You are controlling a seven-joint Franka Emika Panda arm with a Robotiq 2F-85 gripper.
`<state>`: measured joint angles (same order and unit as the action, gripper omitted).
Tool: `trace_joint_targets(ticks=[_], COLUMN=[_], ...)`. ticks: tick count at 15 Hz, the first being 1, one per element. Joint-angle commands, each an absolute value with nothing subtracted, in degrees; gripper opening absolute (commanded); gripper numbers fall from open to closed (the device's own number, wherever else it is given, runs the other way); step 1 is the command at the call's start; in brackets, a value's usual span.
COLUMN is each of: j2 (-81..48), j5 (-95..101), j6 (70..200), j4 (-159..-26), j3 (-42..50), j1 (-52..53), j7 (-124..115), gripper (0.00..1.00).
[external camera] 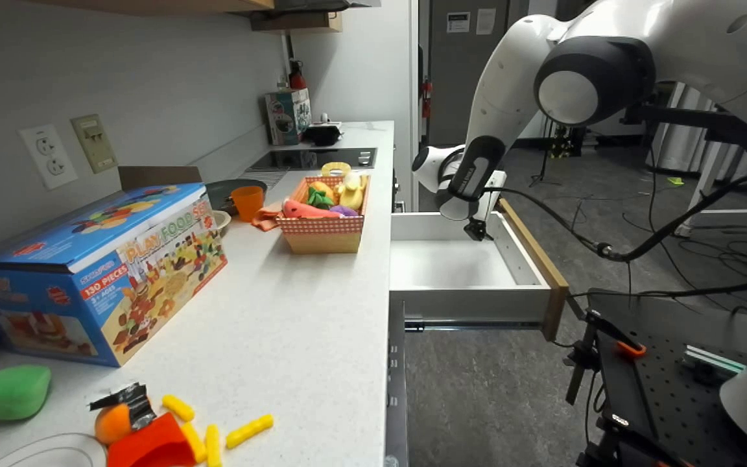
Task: Open the drawer and put some of the plush toys from the basket in the drawer and close it
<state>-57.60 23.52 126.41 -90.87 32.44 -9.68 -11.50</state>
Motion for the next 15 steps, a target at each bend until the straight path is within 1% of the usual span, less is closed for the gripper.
trace_joint_targets(ticks=[1,5,8,12,14,15], j2=[-59.51,-59.79,-56.86,-46.73,-44.55,-40.98], j5=[25.54,26.43,27.63,29.06,29.56,31.32], j6=[119.99,114.74,115.92,122.18,126.68,133.19], j4=[-86.45,-84.07,-85.78,-93.72,-94.49,-100.2], j3=[32.42,31.85,30.68,26.97,24.91,25.49], j1=[-9.95,-10.04,-8.51,-3.93,-3.71,-4.84], j7=[-13.42,-14.59,-15.7,-14.81,-13.67,-12.87], gripper=[1.0,1.0,1.0,1.0,1.0,1.0])
